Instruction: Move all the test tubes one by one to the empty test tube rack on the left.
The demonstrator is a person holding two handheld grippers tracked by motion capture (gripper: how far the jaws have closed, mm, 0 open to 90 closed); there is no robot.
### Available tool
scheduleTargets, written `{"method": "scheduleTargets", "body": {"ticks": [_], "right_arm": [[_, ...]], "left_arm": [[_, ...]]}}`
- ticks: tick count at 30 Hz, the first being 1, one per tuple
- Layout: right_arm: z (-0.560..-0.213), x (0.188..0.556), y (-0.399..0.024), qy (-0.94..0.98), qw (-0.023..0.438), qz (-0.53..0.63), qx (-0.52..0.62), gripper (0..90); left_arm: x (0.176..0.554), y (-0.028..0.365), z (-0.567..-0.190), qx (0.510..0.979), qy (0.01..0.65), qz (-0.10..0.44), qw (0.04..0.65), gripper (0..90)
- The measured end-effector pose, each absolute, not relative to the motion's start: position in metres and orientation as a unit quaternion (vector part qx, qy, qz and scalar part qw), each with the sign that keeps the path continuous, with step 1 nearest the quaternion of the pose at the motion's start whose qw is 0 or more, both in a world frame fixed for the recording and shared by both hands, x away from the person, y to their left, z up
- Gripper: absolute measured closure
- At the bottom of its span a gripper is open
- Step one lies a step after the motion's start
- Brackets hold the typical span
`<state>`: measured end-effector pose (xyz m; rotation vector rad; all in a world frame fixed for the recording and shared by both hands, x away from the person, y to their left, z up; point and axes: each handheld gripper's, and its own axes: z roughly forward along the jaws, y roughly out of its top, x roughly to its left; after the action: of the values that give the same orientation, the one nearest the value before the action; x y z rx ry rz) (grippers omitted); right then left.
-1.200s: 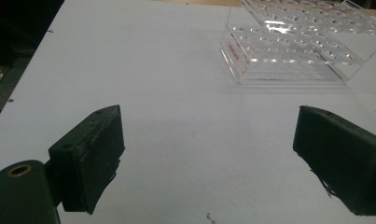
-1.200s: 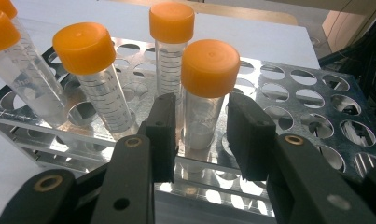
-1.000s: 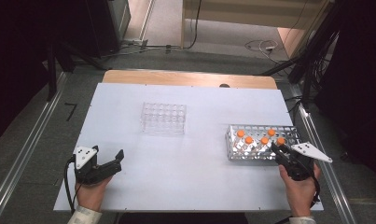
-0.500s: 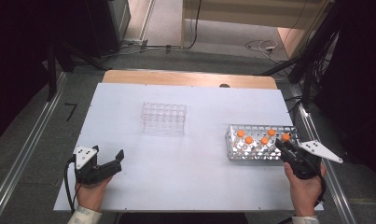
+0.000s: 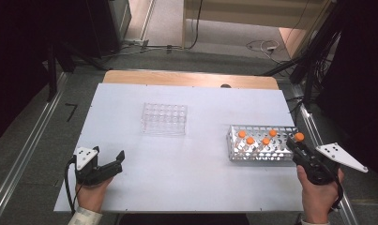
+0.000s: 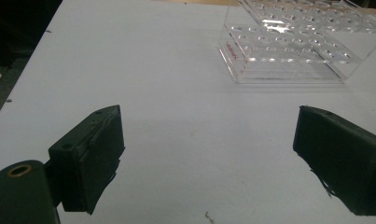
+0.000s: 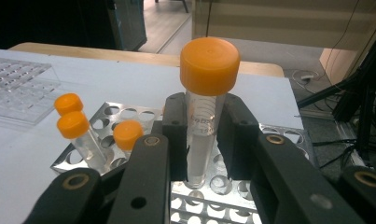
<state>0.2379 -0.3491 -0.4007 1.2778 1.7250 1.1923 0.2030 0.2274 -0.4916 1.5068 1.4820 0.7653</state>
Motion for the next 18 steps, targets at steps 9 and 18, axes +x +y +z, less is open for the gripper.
{"method": "scheduleTargets", "body": {"ticks": [9, 18], "right_arm": [[-0.407, 0.215, -0.349, 0.684, 0.322, 0.445, 0.48, 71.9], [-0.413, 0.198, -0.344, 0.699, 0.303, 0.448, 0.468, 72.0]], "left_arm": [[0.203, 0.225, -0.492, 0.609, 0.591, 0.304, 0.433, 8.8], [0.203, 0.219, -0.491, 0.617, 0.583, 0.299, 0.437, 7.2]]}}
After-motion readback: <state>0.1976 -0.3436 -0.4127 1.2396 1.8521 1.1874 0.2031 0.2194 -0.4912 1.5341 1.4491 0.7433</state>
